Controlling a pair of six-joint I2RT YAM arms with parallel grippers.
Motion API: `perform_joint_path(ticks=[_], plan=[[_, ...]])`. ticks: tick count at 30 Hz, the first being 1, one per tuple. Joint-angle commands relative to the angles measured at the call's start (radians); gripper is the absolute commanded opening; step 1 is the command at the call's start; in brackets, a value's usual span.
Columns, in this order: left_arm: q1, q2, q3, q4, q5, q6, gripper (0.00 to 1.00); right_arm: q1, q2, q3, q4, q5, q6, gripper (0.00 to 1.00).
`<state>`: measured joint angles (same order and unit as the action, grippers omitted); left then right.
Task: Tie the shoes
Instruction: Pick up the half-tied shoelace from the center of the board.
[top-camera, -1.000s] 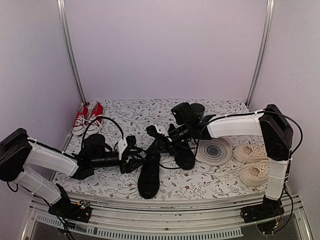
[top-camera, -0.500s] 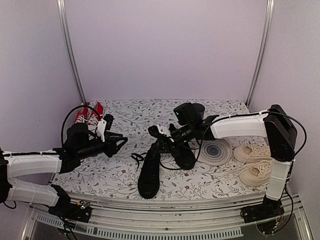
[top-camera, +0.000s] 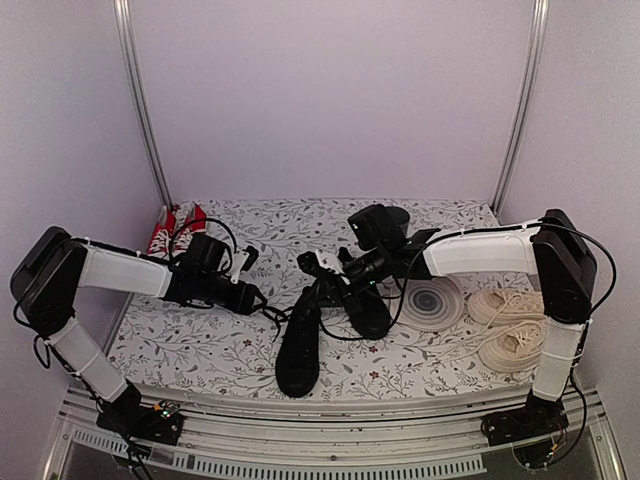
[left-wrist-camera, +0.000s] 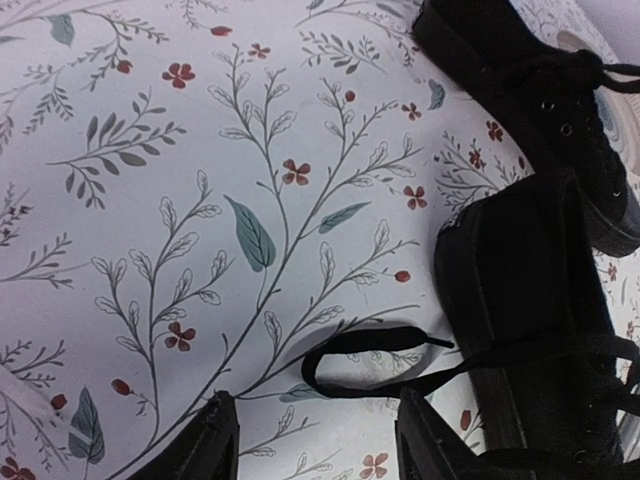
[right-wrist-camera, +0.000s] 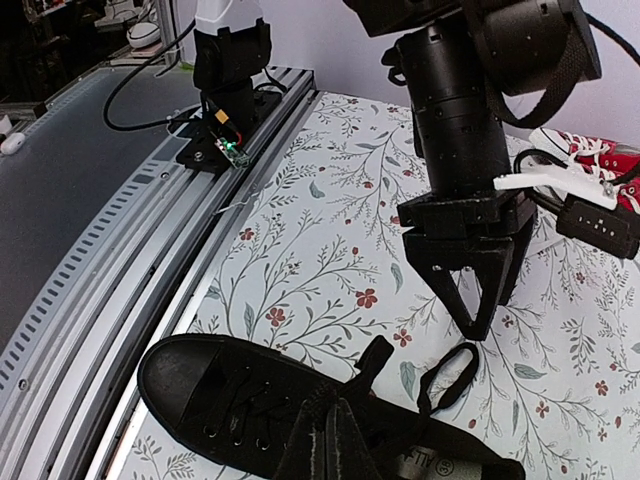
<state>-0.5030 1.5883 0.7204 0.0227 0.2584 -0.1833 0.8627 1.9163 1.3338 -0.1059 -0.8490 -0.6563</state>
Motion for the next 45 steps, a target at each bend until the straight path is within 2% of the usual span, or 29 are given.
perform_joint_path(ticks=[1,9,13,15,18,19,24,31,35,36,39,42,45], plan=[[-0.019,0.085,0.065,-0.064,-0.015,0.051,0.54,0.004,-0.034,-0.010,-0.005,-0.013,-0.004,0.01],[-0.072,0.180,0.095,-0.077,-0.056,0.061,0.55,0.004,-0.034,-0.024,0.004,-0.028,0.003,0.01],[-0.072,0.205,0.104,-0.072,-0.074,0.061,0.51,0.003,-0.035,-0.027,0.006,-0.029,0.004,0.01],[-0.072,0.219,0.113,-0.075,-0.079,0.061,0.44,0.003,-0.037,-0.028,0.006,-0.030,0.003,0.01],[-0.081,0.242,0.145,-0.119,-0.086,0.066,0.29,0.003,-0.038,-0.027,0.007,-0.033,0.004,0.01],[-0.093,0.244,0.155,-0.136,-0.089,0.066,0.27,0.004,-0.040,-0.027,0.006,-0.032,0.004,0.01],[-0.181,0.220,0.171,-0.207,-0.164,0.048,0.35,0.003,-0.044,-0.025,-0.003,-0.037,-0.001,0.01],[-0.190,0.234,0.132,-0.245,-0.235,-0.044,0.35,0.003,-0.047,-0.023,-0.014,-0.044,-0.012,0.01],[-0.192,0.255,0.129,-0.257,-0.221,-0.057,0.33,0.003,-0.052,-0.023,-0.028,-0.044,-0.020,0.01],[-0.193,0.253,0.124,-0.253,-0.218,-0.059,0.28,0.002,-0.053,-0.024,-0.028,-0.044,-0.024,0.01],[-0.193,0.254,0.113,-0.236,-0.204,-0.055,0.00,0.003,-0.053,-0.021,-0.028,-0.043,-0.025,0.01],[-0.193,0.229,0.106,-0.221,-0.206,-0.044,0.00,0.003,-0.043,-0.009,-0.037,-0.041,-0.022,0.01],[-0.191,0.105,0.054,-0.142,-0.247,-0.044,0.00,0.003,-0.032,0.002,-0.048,-0.030,-0.010,0.01]])
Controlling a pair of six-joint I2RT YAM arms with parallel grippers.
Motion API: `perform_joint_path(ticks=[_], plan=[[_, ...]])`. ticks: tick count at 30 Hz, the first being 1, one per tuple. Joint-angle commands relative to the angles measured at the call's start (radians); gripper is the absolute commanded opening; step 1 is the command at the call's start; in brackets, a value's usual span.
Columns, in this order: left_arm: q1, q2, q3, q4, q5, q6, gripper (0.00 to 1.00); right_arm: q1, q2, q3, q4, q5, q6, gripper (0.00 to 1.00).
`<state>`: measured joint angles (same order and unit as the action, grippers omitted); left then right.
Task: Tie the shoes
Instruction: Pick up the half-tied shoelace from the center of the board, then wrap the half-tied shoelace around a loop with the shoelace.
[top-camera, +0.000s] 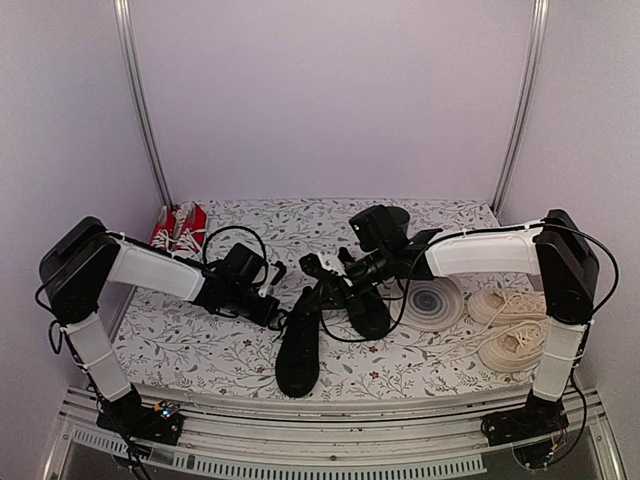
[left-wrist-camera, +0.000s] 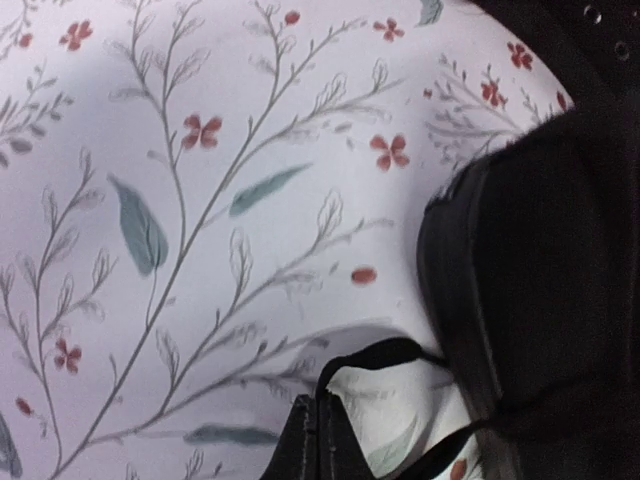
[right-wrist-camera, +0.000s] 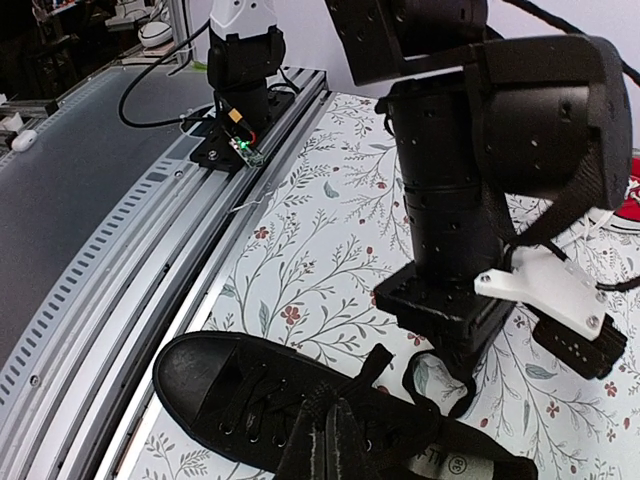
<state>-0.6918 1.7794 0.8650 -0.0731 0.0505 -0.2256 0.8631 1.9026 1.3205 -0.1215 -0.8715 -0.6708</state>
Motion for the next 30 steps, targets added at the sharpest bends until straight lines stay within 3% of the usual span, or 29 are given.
perform_joint_path(ticks=[1,6,17,24,30], plan=[[-0.001,-0.144,-0.119,0.006,-0.034,0.005,0.00,0.002,-0.014,0.018,-0.032,-0.002,0.013,0.01],[-0.006,-0.363,-0.261,0.290,0.068,0.044,0.00,-0.001,0.002,0.033,-0.050,0.014,0.039,0.01],[-0.162,-0.661,-0.392,0.493,0.206,0.302,0.00,-0.016,0.060,0.106,-0.089,0.080,0.137,0.01],[-0.223,-0.651,-0.408,0.465,0.500,0.437,0.00,-0.039,0.082,0.134,-0.077,0.067,0.222,0.01],[-0.244,-0.509,-0.403,0.489,0.500,0.532,0.00,-0.052,0.077,0.128,-0.071,0.030,0.261,0.01]])
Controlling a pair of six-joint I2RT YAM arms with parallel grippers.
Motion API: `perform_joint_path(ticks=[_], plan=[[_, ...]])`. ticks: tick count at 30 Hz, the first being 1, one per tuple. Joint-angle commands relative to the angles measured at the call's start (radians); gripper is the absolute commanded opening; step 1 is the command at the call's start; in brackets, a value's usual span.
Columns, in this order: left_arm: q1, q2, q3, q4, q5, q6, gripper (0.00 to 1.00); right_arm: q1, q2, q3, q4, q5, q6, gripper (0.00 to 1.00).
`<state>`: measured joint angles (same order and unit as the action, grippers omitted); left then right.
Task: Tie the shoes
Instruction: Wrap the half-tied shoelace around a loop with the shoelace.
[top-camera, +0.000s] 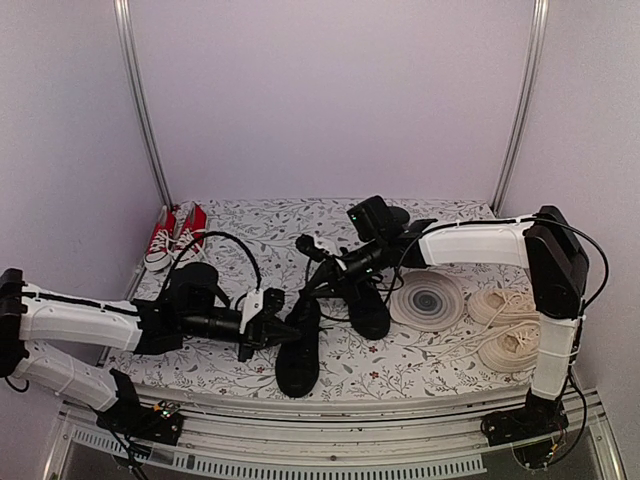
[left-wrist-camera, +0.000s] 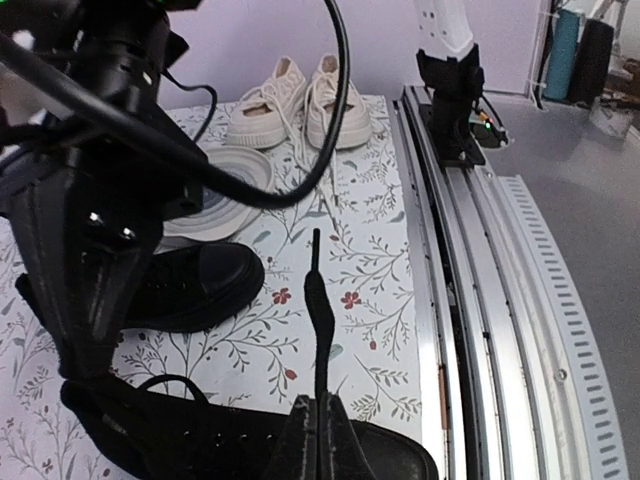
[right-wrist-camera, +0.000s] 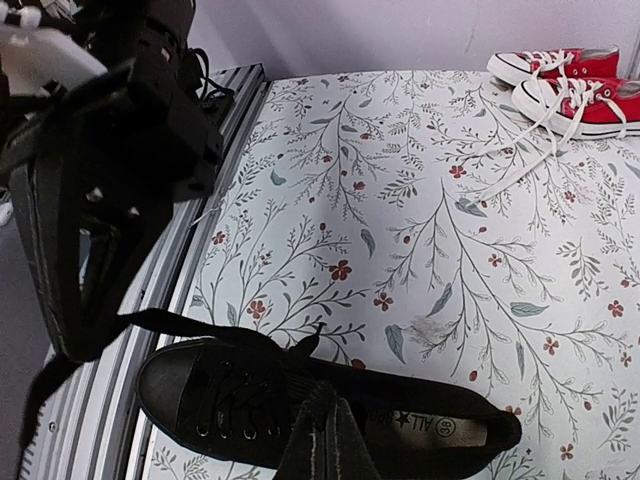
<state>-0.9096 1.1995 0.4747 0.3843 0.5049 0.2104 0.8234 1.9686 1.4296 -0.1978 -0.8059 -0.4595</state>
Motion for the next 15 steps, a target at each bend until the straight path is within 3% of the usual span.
perform_joint_path(ticks=[1,7,12,13,15], plan=[[-0.037,0.101,-0.008,0.052,0.032,0.126,0.00,-0.013,0.012,0.019,0.006,-0.036,0.054,0.01],[-0.104,0.345,0.147,0.071,-0.104,0.224,0.00,-0.015,0.016,0.019,0.017,-0.041,0.076,0.01],[-0.161,0.416,0.192,0.130,-0.181,0.246,0.00,-0.015,0.010,0.007,0.027,-0.040,0.087,0.01],[-0.163,0.418,0.193,0.139,-0.178,0.243,0.07,-0.015,0.010,0.004,0.030,-0.041,0.089,0.01],[-0.168,0.422,0.193,0.133,-0.181,0.246,0.31,-0.014,0.010,-0.004,0.036,-0.041,0.092,0.01]])
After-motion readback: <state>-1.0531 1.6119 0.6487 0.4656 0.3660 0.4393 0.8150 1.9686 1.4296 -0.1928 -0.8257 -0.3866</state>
